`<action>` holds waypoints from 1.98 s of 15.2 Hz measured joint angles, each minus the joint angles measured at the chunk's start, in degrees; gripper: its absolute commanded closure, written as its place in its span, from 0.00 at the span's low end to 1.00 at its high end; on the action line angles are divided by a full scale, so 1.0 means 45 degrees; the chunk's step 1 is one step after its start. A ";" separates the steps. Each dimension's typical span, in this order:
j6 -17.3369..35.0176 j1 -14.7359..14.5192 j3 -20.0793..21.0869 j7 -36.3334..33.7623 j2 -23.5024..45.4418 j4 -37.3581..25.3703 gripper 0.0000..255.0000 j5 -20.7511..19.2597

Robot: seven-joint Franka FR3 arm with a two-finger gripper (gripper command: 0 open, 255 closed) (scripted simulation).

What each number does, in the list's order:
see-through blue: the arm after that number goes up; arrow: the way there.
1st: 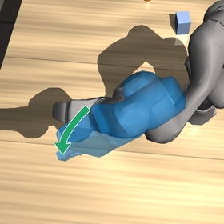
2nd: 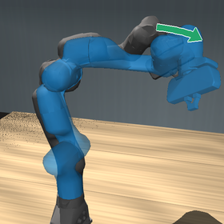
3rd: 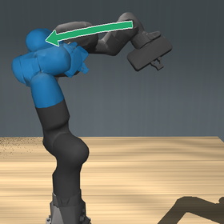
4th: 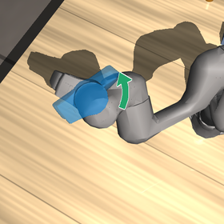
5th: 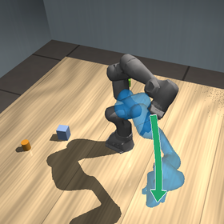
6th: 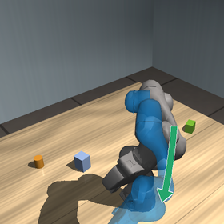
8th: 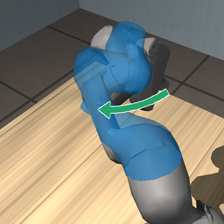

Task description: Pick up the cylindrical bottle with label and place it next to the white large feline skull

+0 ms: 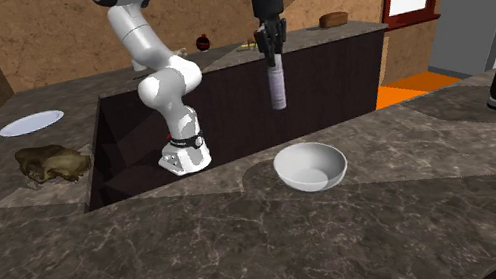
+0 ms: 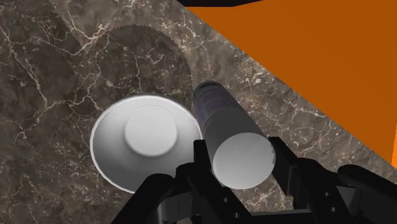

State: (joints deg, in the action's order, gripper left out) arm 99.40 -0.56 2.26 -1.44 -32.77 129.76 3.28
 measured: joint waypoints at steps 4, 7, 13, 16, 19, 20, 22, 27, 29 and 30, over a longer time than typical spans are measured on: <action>-0.0687 0.0007 -0.0020 -0.0019 0.0090 -0.0777 1.00 -0.0017; -0.1160 0.0004 -0.0015 -0.0052 0.0143 -0.1304 1.00 -0.0021; -0.2002 0.0297 -0.0788 0.0825 -0.1831 -0.0141 1.00 -0.0439; -0.2496 0.0485 -0.1222 0.1302 -0.2897 0.0440 1.00 -0.0753; -0.2961 0.0766 -0.1865 0.1999 -0.4085 0.1163 1.00 -0.1264; -0.3255 0.0821 -0.1929 0.2087 -0.4438 0.1213 1.00 -0.1341; -0.3725 0.1041 -0.2442 0.2627 -0.5095 0.1388 1.00 -0.1786; -0.4819 0.1560 -0.3547 0.3848 -0.6559 0.1667 1.00 -0.2885; -0.5132 0.1761 -0.3993 0.4321 -0.7096 0.1848 1.00 -0.3365; -0.5327 0.1829 -0.4272 0.4613 -0.7172 0.1690 1.00 -0.3637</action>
State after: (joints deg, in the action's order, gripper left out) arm 75.43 7.66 -16.96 19.32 -65.05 137.36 -13.09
